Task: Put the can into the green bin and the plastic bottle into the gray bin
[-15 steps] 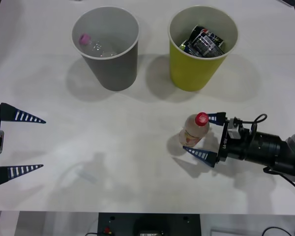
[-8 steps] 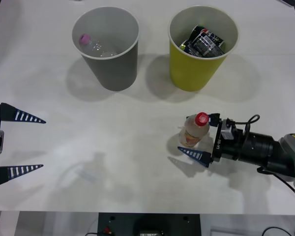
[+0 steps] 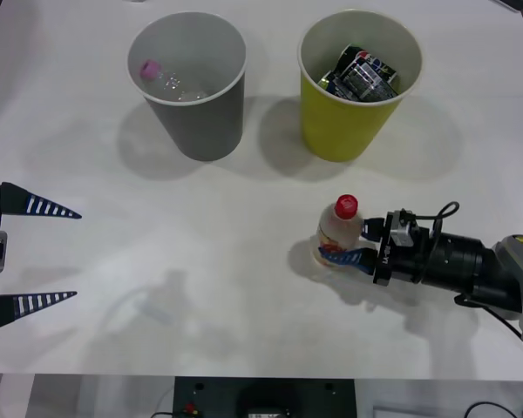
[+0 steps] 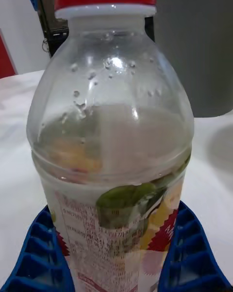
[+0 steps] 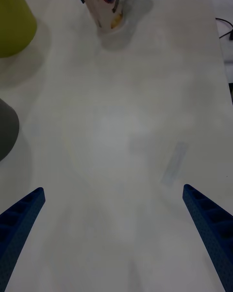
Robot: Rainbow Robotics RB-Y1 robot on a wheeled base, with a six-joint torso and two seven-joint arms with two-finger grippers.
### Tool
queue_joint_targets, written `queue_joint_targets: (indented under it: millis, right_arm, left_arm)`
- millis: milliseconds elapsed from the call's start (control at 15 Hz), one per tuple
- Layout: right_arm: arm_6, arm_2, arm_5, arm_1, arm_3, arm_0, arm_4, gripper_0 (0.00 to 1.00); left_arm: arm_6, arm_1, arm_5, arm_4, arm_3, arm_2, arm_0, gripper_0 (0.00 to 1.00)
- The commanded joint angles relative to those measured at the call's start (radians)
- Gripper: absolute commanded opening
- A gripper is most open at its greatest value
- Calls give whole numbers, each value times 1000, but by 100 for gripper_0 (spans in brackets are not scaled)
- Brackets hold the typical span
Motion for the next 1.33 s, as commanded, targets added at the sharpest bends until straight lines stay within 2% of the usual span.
queue_joint_targets:
  millis: [67, 267, 600, 1000, 1333]
  right_arm:
    - [-5, -1, -7, -2, 0, -3, 0, 0]
    - [-18, -1, -18, -19, -5, -14, 6, 0]
    - [-242, -17, -21, -85, -187, -2, 167, 0]
    - [-574, -15, -12, -162, -408, 9, 308, 0]
    - [-939, -15, 22, -226, -694, 60, 413, 0]
  left_arm:
    - [0, 0, 0, 0, 0, 0, 0, 98]
    - [0, 0, 0, 0, 0, 0, 0, 98]
    - [0, 0, 0, 0, 0, 0, 0, 98]
    - [0, 0, 0, 0, 0, 0, 0, 98]
    - [0, 0, 0, 0, 0, 0, 0, 98]
